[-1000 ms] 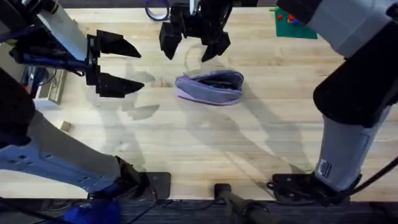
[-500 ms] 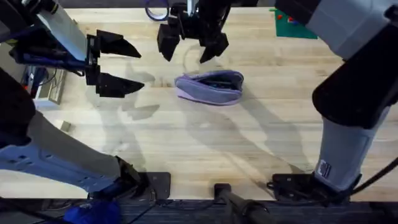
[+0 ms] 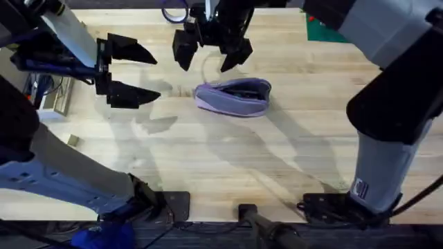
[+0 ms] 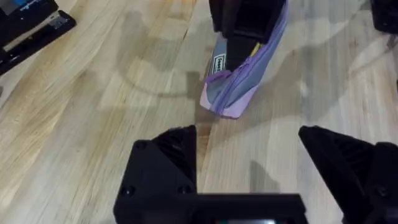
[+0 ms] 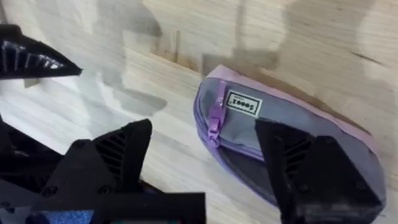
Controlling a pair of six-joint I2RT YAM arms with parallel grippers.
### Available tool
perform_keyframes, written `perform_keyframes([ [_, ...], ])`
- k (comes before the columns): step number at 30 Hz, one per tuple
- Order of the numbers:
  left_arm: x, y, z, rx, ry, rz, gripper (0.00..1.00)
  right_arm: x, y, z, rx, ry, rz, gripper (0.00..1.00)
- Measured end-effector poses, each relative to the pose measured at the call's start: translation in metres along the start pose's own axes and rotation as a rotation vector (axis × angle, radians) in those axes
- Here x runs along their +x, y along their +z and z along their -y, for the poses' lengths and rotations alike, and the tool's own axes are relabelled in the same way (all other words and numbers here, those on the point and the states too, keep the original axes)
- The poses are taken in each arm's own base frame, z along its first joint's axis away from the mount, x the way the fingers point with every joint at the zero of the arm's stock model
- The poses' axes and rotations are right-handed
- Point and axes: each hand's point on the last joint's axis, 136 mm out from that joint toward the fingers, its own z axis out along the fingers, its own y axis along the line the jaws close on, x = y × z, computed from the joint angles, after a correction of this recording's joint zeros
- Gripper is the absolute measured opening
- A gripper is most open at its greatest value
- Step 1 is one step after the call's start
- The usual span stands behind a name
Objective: Unzip the bag, pick up the pens from the table one at a time and place them inside, then zip the bag closed.
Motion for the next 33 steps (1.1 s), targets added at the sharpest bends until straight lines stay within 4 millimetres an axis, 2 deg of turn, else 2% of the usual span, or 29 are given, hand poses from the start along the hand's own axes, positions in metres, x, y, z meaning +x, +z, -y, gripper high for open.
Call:
perform_keyframes([
  [4, 0.0, 0.0, 0.0, 0.0, 0.0, 0.0, 0.996, 0.004, 0.007, -0.002, 0.006, -0.005, -0.017, 0.992],
  [12, 0.0, 0.0, 0.0, 0.0, 0.0, 0.0, 0.995, 0.016, 0.043, 0.003, 0.043, -0.003, -0.1, 0.992],
  [20, 0.0, 0.0, 0.0, 0.0, 0.0, 0.0, 0.995, 0.023, 0.047, 0.007, 0.059, 0.004, -0.131, 0.937],
  [25, 0.0, 0.0, 0.0, 0.0, 0.0, 0.0, 0.995, 0.025, 0.05, 0.009, 0.068, 0.008, -0.143, 0.832],
  [33, 0.0, 0.0, 0.0, 0.0, 0.0, 0.0, 0.994, 0.025, 0.051, 0.011, 0.076, 0.007, -0.146, 0.516],
])
